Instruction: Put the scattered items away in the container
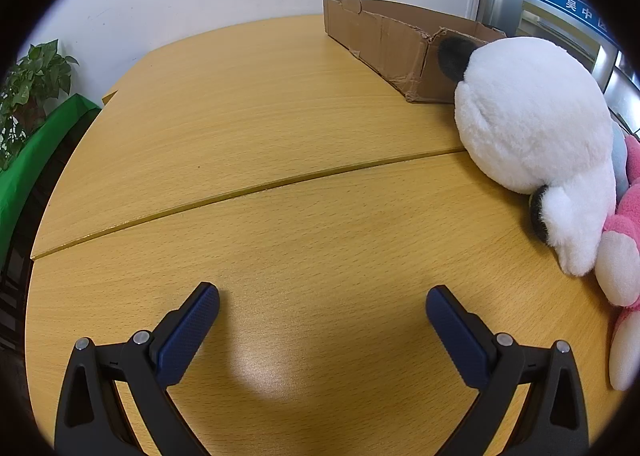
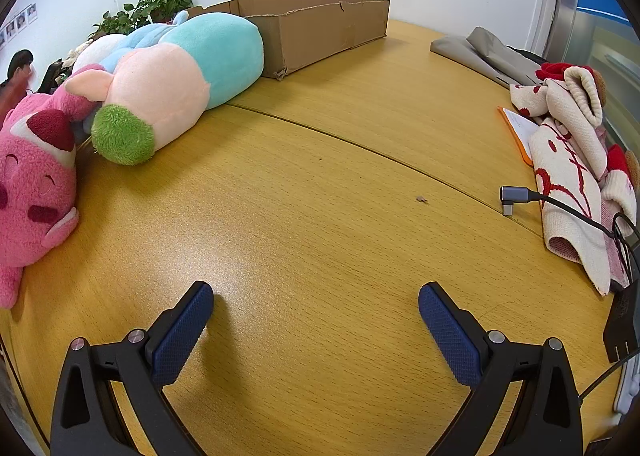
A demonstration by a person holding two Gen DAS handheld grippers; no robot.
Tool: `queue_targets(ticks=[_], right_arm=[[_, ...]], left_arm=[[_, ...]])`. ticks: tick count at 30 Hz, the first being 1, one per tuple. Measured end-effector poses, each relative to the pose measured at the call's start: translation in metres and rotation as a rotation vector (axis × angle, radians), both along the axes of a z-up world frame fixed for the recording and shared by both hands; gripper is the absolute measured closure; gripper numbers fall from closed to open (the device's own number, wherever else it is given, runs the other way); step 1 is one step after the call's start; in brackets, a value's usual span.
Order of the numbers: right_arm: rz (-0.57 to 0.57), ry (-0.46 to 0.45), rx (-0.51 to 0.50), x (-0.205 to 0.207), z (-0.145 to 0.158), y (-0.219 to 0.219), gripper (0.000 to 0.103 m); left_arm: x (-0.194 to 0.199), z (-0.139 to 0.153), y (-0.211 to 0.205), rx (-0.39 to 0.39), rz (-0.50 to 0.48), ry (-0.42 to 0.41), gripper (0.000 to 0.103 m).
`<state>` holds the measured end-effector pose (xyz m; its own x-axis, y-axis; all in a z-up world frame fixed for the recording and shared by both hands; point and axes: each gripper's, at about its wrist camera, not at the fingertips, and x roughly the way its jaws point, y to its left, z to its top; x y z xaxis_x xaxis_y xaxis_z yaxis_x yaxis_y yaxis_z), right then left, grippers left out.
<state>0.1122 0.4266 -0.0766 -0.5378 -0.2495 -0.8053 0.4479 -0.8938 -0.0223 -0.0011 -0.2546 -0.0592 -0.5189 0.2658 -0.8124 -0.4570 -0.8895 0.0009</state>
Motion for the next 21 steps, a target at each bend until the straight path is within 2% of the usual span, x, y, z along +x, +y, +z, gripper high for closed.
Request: queue_targets(ticks=[21], right_arm=[[0.000,0.000,0.001,-0.0002,0.0000,-0.0002,0.000]], left_arm=[[-0.0009,-0.0001,0.0005,-0.001,-0.001,0.000,0.000]])
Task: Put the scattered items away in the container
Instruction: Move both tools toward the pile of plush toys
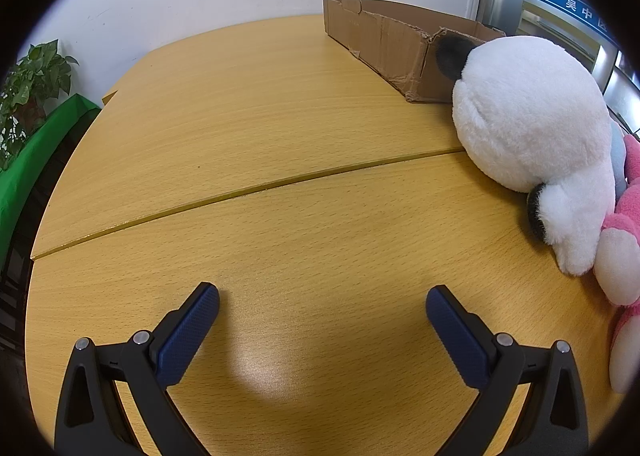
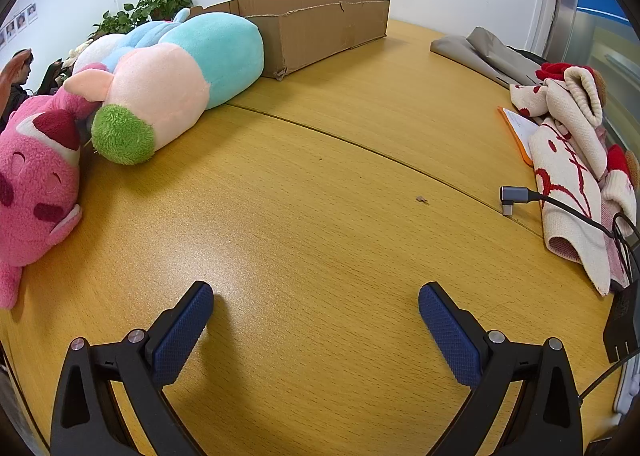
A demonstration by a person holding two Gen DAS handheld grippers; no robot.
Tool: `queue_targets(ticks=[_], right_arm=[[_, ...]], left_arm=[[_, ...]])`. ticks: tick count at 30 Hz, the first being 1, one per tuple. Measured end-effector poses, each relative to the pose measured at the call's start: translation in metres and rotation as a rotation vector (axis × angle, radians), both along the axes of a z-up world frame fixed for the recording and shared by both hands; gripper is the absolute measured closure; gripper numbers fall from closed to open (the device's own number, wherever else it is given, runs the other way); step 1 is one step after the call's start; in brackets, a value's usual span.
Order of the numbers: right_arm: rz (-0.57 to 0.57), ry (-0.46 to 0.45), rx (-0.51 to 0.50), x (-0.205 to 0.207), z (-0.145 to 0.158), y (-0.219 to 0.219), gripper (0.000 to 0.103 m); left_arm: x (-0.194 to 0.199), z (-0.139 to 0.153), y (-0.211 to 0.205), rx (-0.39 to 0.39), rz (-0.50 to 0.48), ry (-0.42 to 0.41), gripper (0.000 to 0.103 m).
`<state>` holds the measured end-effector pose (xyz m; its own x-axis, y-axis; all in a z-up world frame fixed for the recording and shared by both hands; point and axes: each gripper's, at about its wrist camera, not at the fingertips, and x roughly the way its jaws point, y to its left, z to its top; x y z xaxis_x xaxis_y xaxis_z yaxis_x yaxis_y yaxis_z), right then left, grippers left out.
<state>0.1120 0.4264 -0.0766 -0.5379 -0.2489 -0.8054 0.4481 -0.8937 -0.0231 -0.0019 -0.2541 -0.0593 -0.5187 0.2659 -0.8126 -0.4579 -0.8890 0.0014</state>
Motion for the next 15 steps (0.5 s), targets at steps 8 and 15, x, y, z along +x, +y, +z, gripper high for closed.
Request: queue_targets(ticks=[8,15], right_arm=[[-0.007,0.001,0.003,-0.003,0.000,-0.003,0.000],[0.159,0.000,0.002,0.012,0.001,-0.028,0.000]], left_arm=[[-0.004,-0.004,-0.003,0.002,-0.003,-0.001,0.000],[-0.005,-0.003,-0.005,0.002,-0.004,-0.002,0.000]])
